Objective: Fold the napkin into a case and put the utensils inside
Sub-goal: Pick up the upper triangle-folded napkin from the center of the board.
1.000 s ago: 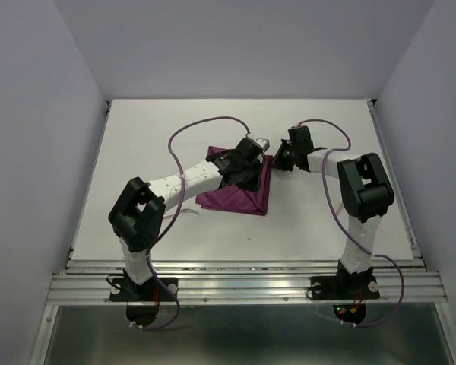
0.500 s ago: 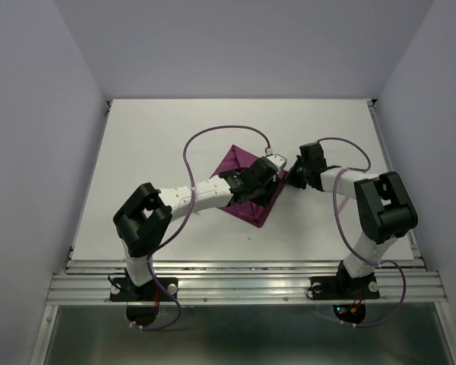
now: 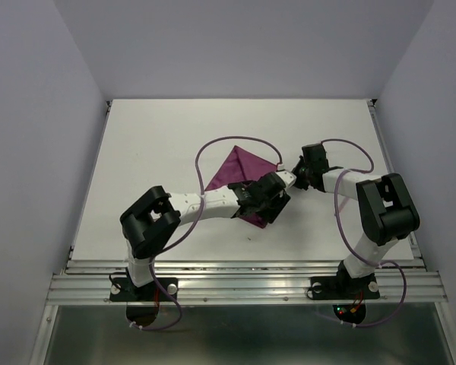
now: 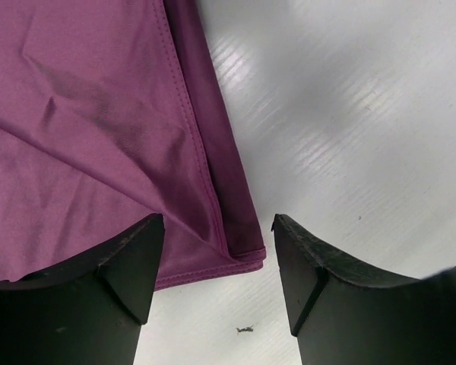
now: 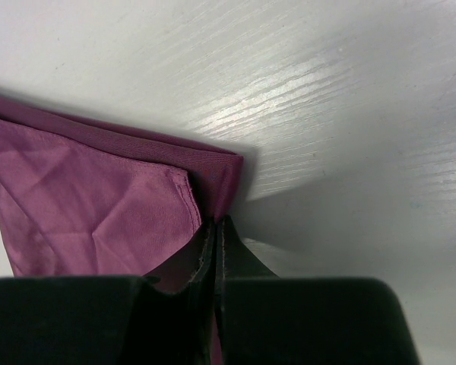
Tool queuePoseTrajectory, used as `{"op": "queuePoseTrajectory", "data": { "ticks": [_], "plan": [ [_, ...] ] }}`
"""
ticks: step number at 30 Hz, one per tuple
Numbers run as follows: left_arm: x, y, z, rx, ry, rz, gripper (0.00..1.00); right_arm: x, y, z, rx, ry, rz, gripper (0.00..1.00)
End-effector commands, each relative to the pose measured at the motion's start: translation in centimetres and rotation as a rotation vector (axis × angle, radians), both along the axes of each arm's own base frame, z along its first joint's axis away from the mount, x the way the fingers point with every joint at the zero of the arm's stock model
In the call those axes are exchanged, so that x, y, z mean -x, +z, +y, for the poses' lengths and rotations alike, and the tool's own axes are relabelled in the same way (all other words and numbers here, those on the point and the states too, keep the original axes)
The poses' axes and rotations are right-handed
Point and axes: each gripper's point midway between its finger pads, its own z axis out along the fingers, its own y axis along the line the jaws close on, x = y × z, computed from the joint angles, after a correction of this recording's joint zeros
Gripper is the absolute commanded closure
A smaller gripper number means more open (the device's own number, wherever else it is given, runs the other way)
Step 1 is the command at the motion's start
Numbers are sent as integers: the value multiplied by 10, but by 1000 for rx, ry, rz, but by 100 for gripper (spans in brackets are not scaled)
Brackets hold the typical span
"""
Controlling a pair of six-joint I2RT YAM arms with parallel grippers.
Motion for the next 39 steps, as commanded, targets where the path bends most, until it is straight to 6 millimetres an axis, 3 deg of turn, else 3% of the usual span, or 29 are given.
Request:
{"op": "queuePoseTrajectory", "data": {
  "ticks": [1, 4, 15, 20, 24, 31, 32, 35, 39],
  "plan": [
    [12, -8, -10, -26, -62, -15, 31, 8, -8, -9, 29, -18, 40, 99],
    [18, -11, -17, -38, -87, -21, 39, 7, -7, -8, 27, -17, 36, 99],
    [16, -41, -10, -135, -66, -29, 48, 6, -4, -6, 18, -11, 30, 99],
    [9, -39, -3, -155, -32, -61, 55, 7, -5, -7, 21, -11, 33, 99],
    [4, -27, -4, -143, -14, -95, 62, 7, -4, -7, 19, -12, 32, 99],
    [5, 21, -12, -21, -7, -169, 60, 7, -4, -7, 21, -13, 31, 99],
    [3, 24, -11, -18, 1, -179, 55, 7, -4, -7, 20, -13, 30, 99],
    [-1, 20, -9, -50, 15, -187, 43, 6, -4, -6, 18, -11, 32, 99],
    [2, 0, -7, -96, 12, -155, 32, 6, -4, -6, 20, -9, 31, 99]
  ]
}}
